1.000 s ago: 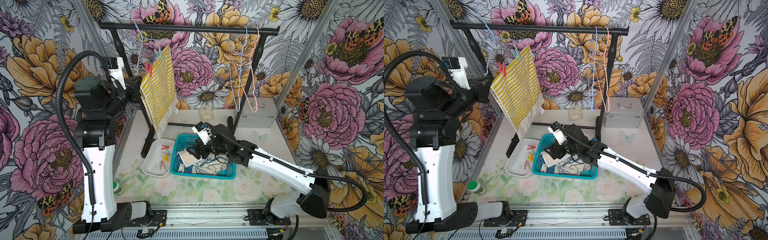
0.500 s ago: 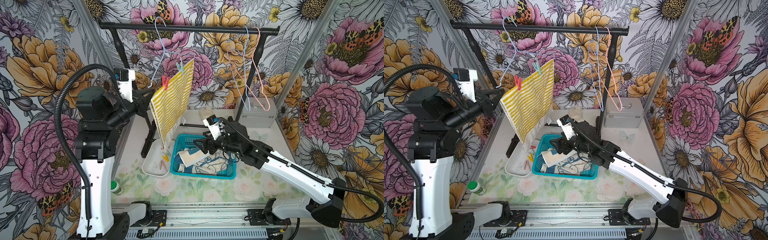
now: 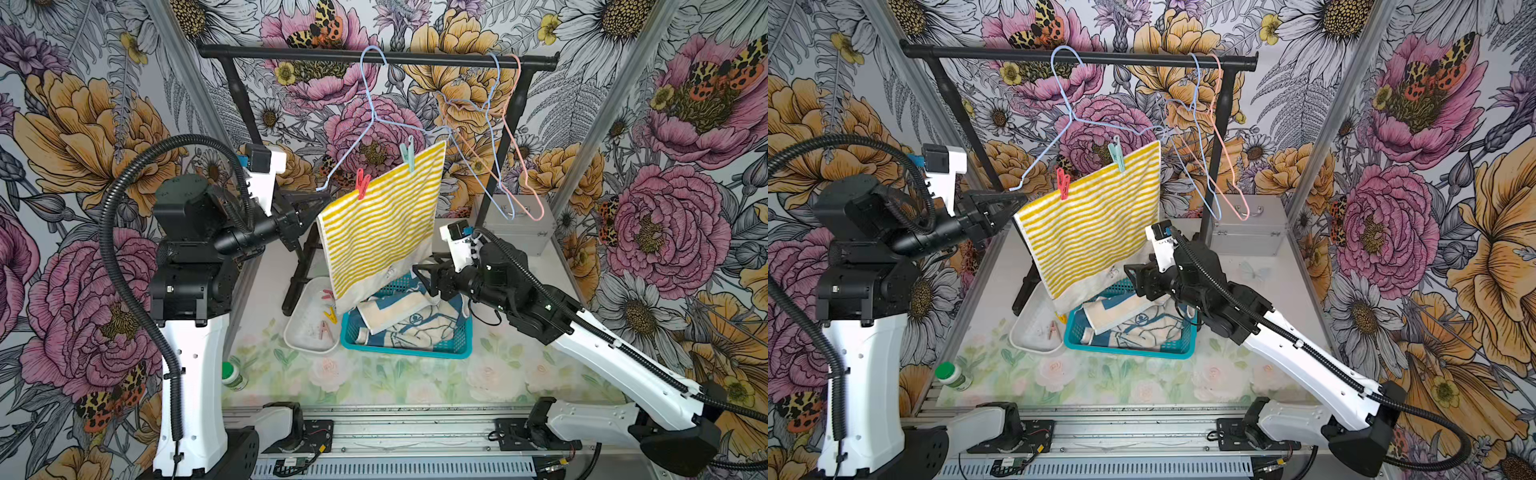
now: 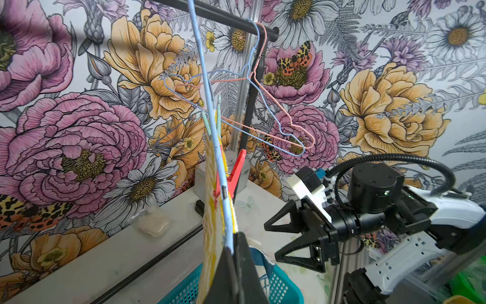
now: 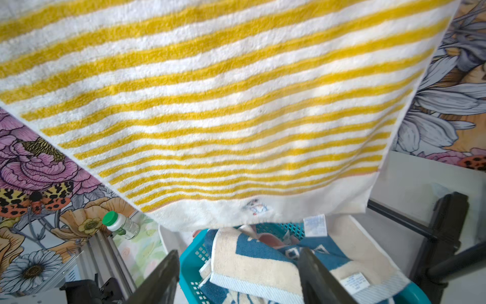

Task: Remove the clothespins securing towels to the hanger
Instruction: Pick up the hanger from the clothesline.

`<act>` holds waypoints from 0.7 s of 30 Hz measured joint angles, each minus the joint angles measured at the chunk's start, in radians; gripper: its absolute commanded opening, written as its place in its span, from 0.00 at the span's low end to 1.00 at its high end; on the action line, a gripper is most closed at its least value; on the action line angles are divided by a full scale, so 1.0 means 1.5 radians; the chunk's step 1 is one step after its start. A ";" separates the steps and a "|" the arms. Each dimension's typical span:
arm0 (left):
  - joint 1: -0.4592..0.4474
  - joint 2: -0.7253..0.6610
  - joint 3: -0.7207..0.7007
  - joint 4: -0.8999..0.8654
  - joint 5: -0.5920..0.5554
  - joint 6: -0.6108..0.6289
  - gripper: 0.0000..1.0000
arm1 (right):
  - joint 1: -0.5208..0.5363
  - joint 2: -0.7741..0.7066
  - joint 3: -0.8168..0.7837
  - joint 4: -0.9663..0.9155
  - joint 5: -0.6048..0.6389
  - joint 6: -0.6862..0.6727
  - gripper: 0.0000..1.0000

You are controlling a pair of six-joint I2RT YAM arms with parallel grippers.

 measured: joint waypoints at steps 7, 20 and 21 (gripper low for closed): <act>0.020 0.009 -0.037 0.064 0.093 -0.034 0.00 | -0.004 -0.034 0.011 -0.050 0.060 0.007 0.71; 0.050 0.002 -0.240 0.255 0.161 -0.105 0.00 | -0.027 -0.040 0.041 -0.108 0.106 0.007 0.70; 0.050 -0.002 -0.258 0.274 0.163 -0.119 0.00 | -0.027 -0.040 0.046 -0.111 0.108 0.006 0.70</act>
